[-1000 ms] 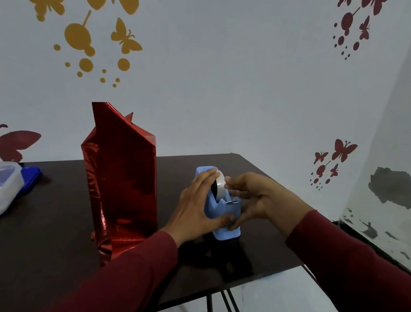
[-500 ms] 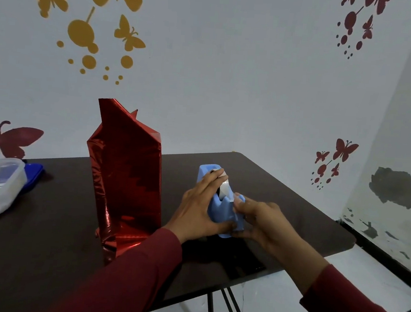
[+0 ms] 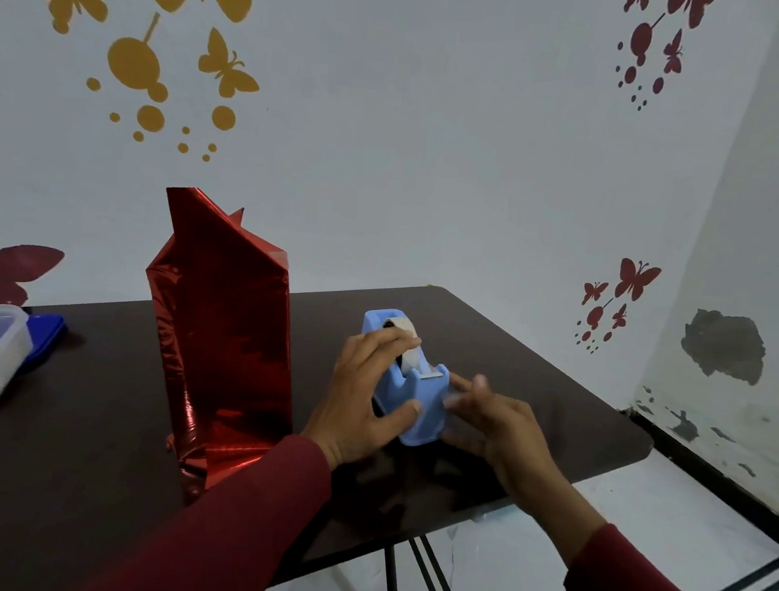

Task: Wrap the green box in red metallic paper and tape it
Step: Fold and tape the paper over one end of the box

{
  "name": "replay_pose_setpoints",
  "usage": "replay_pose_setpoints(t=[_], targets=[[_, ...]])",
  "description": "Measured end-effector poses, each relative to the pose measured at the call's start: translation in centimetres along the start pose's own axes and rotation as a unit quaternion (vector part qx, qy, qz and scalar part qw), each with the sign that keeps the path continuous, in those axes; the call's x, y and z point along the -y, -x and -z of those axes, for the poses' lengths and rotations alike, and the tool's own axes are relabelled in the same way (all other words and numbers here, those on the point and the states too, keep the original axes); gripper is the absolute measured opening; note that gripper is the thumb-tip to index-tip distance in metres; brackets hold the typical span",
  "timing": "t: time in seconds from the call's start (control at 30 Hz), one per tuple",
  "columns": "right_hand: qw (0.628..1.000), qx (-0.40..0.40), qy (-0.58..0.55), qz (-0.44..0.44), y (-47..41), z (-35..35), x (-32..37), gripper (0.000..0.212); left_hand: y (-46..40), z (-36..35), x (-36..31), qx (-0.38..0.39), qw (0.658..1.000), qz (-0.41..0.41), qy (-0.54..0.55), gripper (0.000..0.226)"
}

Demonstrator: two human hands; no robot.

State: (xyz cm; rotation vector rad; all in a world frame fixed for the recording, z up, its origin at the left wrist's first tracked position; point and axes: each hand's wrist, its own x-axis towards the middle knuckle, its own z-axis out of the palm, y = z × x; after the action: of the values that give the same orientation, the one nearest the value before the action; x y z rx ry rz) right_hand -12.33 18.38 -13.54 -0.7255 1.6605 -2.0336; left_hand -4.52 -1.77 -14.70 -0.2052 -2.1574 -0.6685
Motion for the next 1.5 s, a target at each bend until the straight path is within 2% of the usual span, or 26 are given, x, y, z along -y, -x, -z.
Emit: replay_pose_setpoints(t=[0.07, 0.13, 0.23, 0.4, 0.53, 0.63, 0.7, 0.77, 0.83, 0.93, 1.0, 1.2, 1.33, 1.5], targets=[[0.999, -0.034, -0.024, 0.024, 0.2, 0.0, -0.2, 0.061, 0.1, -0.3, -1.4, -0.050, 0.997, -0.045, -0.028, 0.046], [0.998, -0.044, -0.001, 0.046, 0.3, 0.2, -0.5, 0.068, 0.0, -0.9, -2.5, -0.064, 0.993, -0.078, -0.054, 0.038], [0.994, -0.055, 0.056, 0.076, 0.2, 0.4, -1.0, 0.069, -0.1, -1.6, -3.3, -0.037, 0.993, -0.081, -0.078, 0.043], [0.988, -0.046, 0.092, 0.112, 0.4, 0.6, -1.6, 0.059, 0.0, -2.0, -3.6, 0.010, 0.994, -0.057, -0.095, 0.043], [0.992, -0.051, 0.070, 0.092, 0.1, 0.6, -1.4, 0.061, -0.2, -1.9, -4.0, 0.008, 0.990, -0.076, -0.122, 0.031], [0.999, -0.042, 0.006, 0.025, -0.3, 0.8, -0.9, 0.062, -0.2, -2.0, -4.6, -0.020, 0.987, -0.103, -0.121, 0.025], [0.997, -0.044, -0.054, -0.016, -0.3, 0.9, -0.5, 0.057, -0.3, -2.0, -4.9, -0.041, 0.992, -0.078, -0.089, 0.022], [0.995, -0.040, -0.089, -0.015, 0.0, 1.2, -0.1, 0.049, -0.3, -1.9, -5.0, -0.069, 0.997, -0.016, -0.036, 0.023], [0.998, -0.020, -0.057, 0.025, 0.4, 1.3, 0.0, 0.044, -0.4, -1.7, -5.0, -0.079, 0.996, 0.041, 0.026, 0.028], [0.997, -0.013, -0.013, 0.074, 0.7, 1.1, -0.3, 0.052, -0.4, -1.5, -4.5, -0.068, 0.991, 0.086, 0.076, 0.031], [0.995, -0.023, 0.000, 0.094, 0.7, 0.9, -0.6, 0.055, -0.4, -1.6, -4.3, -0.065, 0.989, 0.100, 0.086, 0.029], [0.994, -0.050, 0.026, 0.097, 0.6, 0.7, -1.0, 0.045, -0.4, -1.6, -4.5, -0.074, 0.985, 0.127, 0.094, 0.029], [0.994, -0.074, 0.017, 0.083, 0.6, 0.9, -0.9, 0.038, -0.6, -1.2, -5.4, -0.117, 0.988, 0.092, 0.033, 0.043], [0.994, -0.085, -0.013, 0.071, 1.2, 0.4, 1.1, 0.050, -0.8, 0.8, -5.7, -0.156, 0.983, 0.087, 0.041, 0.041]])
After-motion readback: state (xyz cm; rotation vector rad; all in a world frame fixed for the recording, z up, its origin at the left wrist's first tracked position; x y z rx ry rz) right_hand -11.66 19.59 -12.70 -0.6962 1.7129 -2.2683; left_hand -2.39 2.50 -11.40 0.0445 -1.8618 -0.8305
